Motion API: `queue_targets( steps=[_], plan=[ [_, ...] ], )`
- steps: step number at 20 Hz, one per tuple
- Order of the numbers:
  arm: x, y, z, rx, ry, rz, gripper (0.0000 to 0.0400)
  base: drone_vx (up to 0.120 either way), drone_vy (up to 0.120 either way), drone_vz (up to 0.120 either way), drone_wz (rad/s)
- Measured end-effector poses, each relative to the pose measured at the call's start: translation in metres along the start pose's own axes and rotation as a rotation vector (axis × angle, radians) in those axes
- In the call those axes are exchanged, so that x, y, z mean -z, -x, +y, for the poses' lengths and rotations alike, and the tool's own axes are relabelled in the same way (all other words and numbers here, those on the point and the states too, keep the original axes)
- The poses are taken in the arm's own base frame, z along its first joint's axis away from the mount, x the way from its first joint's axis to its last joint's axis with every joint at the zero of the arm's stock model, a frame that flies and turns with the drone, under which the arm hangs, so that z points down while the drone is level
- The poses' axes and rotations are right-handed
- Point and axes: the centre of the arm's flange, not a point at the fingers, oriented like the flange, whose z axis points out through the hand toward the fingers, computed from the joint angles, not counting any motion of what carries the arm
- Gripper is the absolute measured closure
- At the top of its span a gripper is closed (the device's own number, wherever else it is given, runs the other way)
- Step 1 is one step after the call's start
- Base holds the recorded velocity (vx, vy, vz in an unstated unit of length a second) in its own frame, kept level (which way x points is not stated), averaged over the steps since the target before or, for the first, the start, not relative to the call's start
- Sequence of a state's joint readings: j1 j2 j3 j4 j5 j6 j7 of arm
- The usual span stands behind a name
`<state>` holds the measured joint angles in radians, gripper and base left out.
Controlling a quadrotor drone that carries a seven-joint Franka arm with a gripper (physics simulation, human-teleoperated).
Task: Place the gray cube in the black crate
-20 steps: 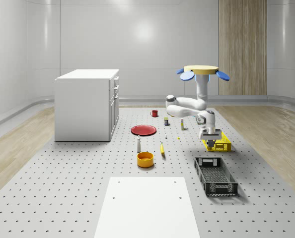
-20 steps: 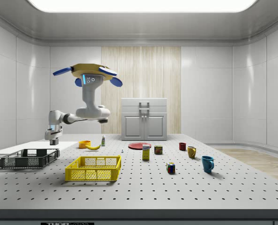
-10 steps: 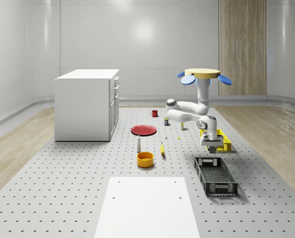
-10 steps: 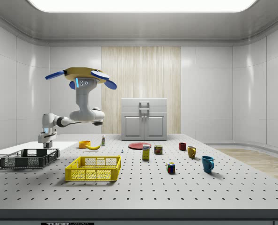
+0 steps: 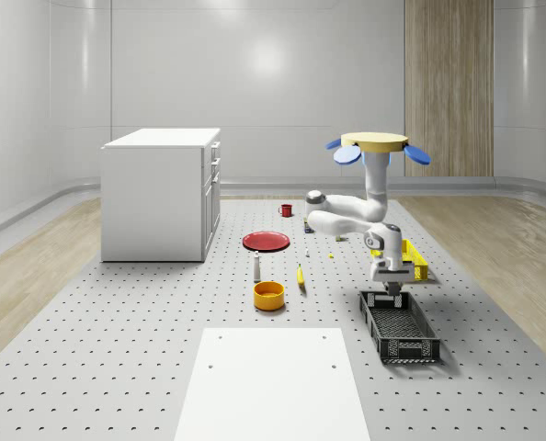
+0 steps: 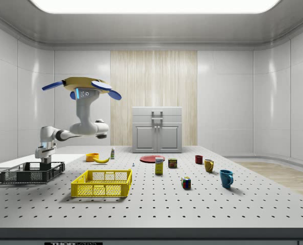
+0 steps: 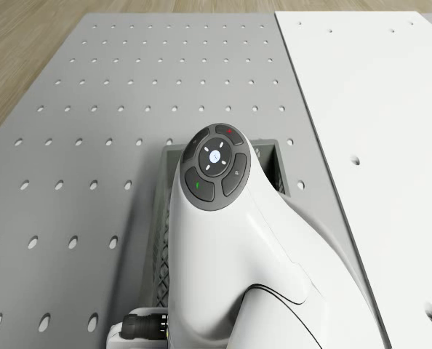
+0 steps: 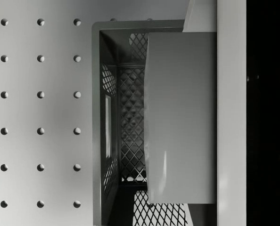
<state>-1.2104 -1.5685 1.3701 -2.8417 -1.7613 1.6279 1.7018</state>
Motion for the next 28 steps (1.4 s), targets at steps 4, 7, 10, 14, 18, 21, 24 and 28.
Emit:
queue_targets(
  steps=[4,7,10,14,18,21,24,28],
  plan=[
    [0.000,0.000,0.000,0.000,0.000,0.000,0.0150,0.120,0.000,-0.090,0.000],
    [0.000,0.000,0.000,0.000,0.000,0.000,0.0150,0.120,0.000,0.000,0.000],
    [0.000,0.000,0.000,0.000,0.000,0.000,0.0150,0.120,0.000,0.000,0.000],
    [0.000,0.000,0.000,0.000,0.000,0.000,0.0150,0.090,0.000,0.000,0.000],
    [-0.008,0.000,0.000,0.000,0.000,0.000,0.0150,0.000,0.000,0.000,0.000],
    [-0.018,0.000,0.000,0.000,0.000,0.000,0.0150,0.000,0.000,0.000,0.000],
    [-0.026,0.000,0.000,0.000,0.000,0.000,0.0150,0.000,0.000,0.000,0.000],
    [-0.031,0.000,0.000,0.000,0.000,0.000,0.0077,0.000,0.000,0.000,0.000]
  ],
)
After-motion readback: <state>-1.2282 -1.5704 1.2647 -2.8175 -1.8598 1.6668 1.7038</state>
